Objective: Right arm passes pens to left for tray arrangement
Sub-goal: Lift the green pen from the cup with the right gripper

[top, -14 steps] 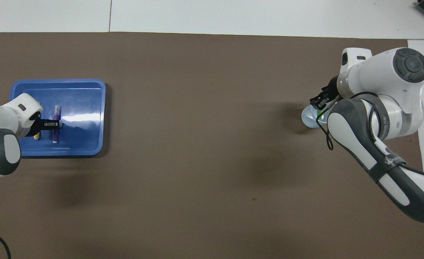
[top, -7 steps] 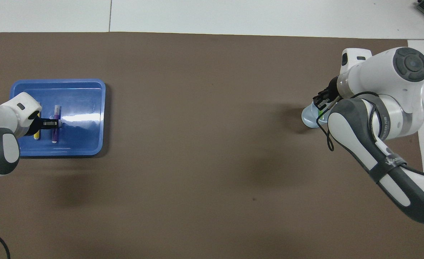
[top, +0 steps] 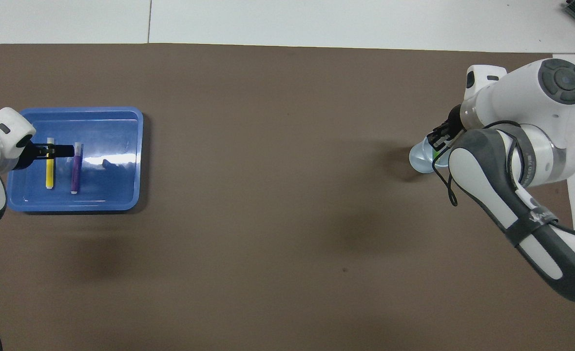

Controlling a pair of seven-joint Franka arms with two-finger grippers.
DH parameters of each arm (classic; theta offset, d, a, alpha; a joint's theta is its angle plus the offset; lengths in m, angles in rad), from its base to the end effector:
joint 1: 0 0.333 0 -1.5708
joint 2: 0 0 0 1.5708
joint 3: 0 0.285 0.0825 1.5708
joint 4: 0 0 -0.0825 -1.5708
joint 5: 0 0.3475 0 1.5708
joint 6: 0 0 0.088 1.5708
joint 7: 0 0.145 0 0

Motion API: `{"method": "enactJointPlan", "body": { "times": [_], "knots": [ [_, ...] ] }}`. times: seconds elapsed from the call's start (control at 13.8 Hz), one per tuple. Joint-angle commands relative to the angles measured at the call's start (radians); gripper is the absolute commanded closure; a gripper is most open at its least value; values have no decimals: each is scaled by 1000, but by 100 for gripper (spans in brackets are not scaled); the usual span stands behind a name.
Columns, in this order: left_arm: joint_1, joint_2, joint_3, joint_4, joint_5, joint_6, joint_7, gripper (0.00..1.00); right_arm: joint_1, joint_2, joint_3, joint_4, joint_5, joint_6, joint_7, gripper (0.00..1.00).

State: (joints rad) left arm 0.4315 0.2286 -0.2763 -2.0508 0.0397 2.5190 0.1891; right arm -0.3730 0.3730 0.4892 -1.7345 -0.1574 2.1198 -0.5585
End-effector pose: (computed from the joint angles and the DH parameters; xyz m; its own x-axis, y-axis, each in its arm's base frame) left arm 0.5750 0.0933 0.3133 0.9675 -0.0491 0.2480 -0.0467 -0.9988 -0.0154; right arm 0.6107 0.0396 0.3410 0.7503 0.6575 0.0688 0.6589 -0.7522 0.0037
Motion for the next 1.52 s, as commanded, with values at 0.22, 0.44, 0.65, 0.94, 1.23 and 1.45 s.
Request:
{"method": "enactJointPlan", "body": {
  "times": [0.22, 0.44, 0.65, 0.94, 1.23, 1.45],
  "knots": [
    [0, -14, 5, 9, 23, -5, 16, 0, 2, -34, 69, 118, 26, -175, 5, 100],
    [-7, -86, -1, 20, 20, -118, 1, 0, 3, -52, 111, 153, 24, -211, 6, 100],
    [-31, -132, -9, 110, 12, -297, -10, 0, 5, -56, 164, 203, 24, -259, 50, 100],
    [-57, -239, -47, 179, -9, -499, -5, 0, 86, -56, 210, 303, 13, -359, 228, 100],
    [-99, -318, -50, 170, -18, -566, -48, 0, 126, -56, 248, 312, 29, -368, 373, 100],
    [-117, -328, -50, 144, -18, -554, -134, 5, 126, -52, 343, 312, 42, -351, 576, 100]
  ]
}}
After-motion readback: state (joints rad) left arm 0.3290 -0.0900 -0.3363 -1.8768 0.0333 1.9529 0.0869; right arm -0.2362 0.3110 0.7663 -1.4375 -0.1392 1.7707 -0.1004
